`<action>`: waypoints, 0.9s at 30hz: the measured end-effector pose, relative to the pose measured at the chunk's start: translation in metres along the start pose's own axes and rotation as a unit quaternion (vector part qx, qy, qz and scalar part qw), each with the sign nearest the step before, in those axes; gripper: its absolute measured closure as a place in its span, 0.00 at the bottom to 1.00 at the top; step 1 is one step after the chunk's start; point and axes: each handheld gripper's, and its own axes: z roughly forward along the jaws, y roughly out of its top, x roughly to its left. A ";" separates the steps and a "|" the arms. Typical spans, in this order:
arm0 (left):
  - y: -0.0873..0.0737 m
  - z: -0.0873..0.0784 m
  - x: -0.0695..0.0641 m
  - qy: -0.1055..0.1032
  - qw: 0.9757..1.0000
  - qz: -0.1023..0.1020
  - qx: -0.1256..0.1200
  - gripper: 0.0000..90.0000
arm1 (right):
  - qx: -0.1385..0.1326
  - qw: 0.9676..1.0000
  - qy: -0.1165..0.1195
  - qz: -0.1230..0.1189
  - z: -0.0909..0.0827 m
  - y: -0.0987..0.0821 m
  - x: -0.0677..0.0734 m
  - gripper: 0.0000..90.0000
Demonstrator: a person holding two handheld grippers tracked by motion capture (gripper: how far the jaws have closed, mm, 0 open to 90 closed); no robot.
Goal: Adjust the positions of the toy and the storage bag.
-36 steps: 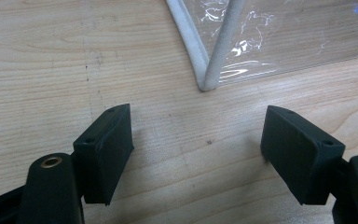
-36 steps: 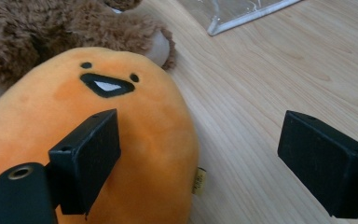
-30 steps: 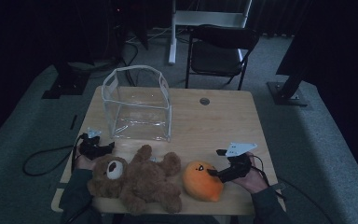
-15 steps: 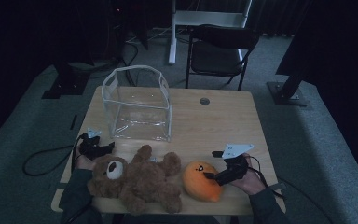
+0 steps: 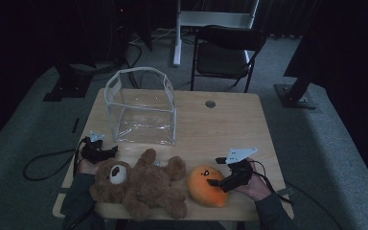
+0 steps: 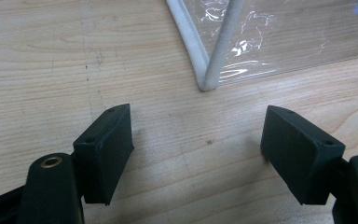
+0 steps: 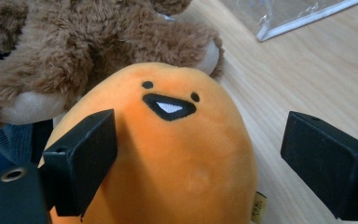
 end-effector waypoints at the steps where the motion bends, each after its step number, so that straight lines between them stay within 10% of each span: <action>1: 0.000 0.000 0.000 0.000 1.000 0.000 0.000 0.28 | 0.001 1.000 0.002 0.000 0.001 0.000 -0.001 0.11; 11: 0.000 0.000 0.000 0.000 1.000 0.000 0.000 0.28 | 0.056 0.998 0.020 0.020 0.022 -0.006 -0.004 0.13; 16: 0.000 0.000 0.000 0.000 1.000 0.000 0.000 0.28 | 0.054 0.995 0.066 0.053 0.025 -0.012 -0.015 0.34; 27: 0.000 0.000 0.000 0.000 1.000 0.000 0.000 0.28 | 0.036 0.997 0.062 0.013 0.016 -0.009 -0.010 0.64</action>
